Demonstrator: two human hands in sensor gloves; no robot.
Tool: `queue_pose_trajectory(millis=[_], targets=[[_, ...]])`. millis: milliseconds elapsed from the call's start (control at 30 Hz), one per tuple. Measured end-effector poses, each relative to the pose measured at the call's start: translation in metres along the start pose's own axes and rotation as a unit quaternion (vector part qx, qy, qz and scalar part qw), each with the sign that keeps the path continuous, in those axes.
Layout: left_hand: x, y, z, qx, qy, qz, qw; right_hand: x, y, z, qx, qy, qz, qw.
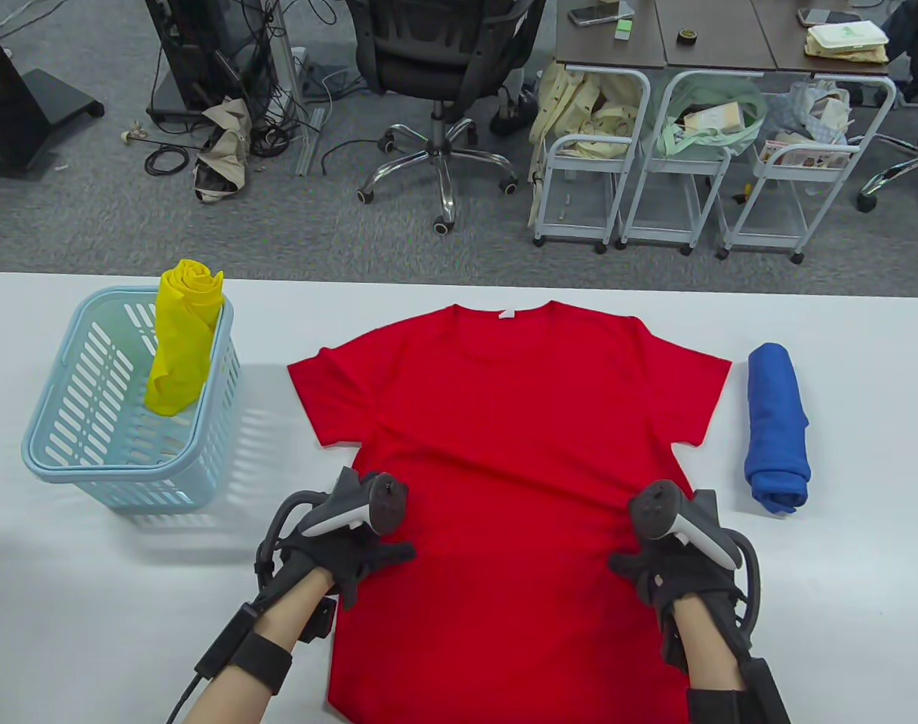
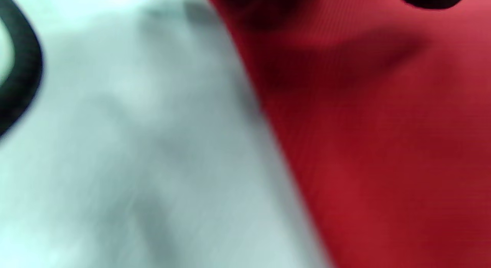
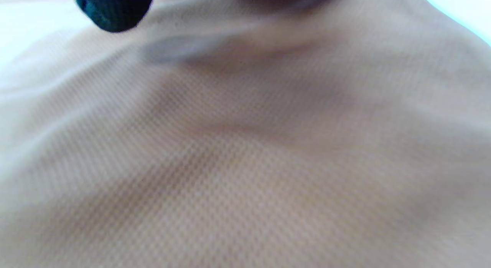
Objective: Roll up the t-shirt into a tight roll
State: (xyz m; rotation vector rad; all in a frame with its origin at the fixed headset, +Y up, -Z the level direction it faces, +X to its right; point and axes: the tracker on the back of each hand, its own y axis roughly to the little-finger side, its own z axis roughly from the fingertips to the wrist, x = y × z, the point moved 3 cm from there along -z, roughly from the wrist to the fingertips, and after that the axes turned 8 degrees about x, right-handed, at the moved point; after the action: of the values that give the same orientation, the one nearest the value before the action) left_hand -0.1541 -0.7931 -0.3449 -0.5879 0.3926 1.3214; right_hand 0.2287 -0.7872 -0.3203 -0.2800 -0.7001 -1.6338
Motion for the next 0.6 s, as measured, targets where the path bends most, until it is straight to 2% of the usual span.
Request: queue_pose_trajectory(millis=[67,200,300,400,500,600], targets=[[0.002,0.002,-0.005,0.005,-0.006,-0.020,1.000,0.010,-0.001,-0.009,0.010,-0.027,0.012,1.000],[0.018,0.002,-0.019,0.023,-0.010,-0.014,1.000,0.003,0.006,-0.018,0.016,-0.025,-0.009,1.000],[0.026,-0.006,-0.031,0.015,0.007,0.005,1.000,-0.005,0.014,-0.029,0.031,-0.038,-0.026,0.998],[0.034,-0.015,-0.035,0.015,0.002,-0.008,1.000,-0.011,0.019,-0.036,0.050,-0.051,-0.027,0.997],[0.043,-0.020,-0.027,0.004,-0.032,-0.015,0.999,-0.016,0.010,-0.027,0.067,-0.033,0.015,0.997],[0.055,-0.014,-0.018,0.005,-0.088,0.023,0.996,-0.015,-0.026,-0.002,0.010,0.012,0.051,0.999]])
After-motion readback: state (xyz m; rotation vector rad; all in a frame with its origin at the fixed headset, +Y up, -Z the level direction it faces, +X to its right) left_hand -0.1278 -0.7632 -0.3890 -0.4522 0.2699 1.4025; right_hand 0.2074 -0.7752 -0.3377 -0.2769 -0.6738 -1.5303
